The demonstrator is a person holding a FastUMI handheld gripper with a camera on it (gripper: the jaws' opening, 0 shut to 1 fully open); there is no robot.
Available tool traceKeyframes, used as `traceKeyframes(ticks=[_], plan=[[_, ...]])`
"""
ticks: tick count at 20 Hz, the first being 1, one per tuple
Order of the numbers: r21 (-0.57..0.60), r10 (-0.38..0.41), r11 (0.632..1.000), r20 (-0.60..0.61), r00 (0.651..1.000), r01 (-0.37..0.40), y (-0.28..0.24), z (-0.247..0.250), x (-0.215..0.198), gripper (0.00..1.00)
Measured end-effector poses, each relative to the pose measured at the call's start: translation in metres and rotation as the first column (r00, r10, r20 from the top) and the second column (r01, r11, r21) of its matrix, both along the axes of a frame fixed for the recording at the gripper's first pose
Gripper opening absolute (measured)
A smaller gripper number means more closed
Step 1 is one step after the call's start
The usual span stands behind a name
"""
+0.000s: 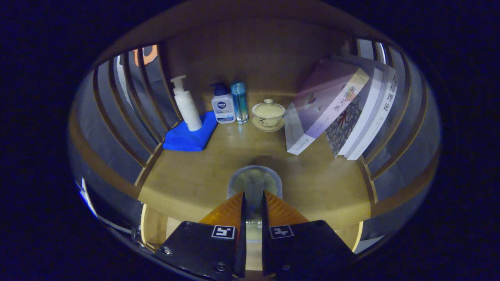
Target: Pull open the drawer, take out the items inside it, and place them on the countertop above the cabinet.
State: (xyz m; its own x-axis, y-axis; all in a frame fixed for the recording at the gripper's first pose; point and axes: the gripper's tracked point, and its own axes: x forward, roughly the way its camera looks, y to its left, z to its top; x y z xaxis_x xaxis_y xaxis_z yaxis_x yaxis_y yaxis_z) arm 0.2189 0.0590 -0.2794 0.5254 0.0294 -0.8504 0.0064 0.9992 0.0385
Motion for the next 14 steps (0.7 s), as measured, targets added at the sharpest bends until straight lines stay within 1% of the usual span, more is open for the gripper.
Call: traceKeyframes(ticks=[3, 7, 11, 14], plan=[[-0.023, -0.010, 1.000, -0.005, 1.000, 0.010, -0.001, -0.009, 0.015, 0.19], [-0.039, -0.024, 0.999, -0.022, 0.999, 0.023, 0.000, -0.023, 0.024, 0.19], [-0.054, -0.053, 0.997, -0.008, 0.999, 0.053, -0.004, -0.031, 0.033, 0.19], [-0.074, -0.050, 0.996, 0.001, 0.999, 0.050, -0.004, -0.032, 0.036, 0.19]])
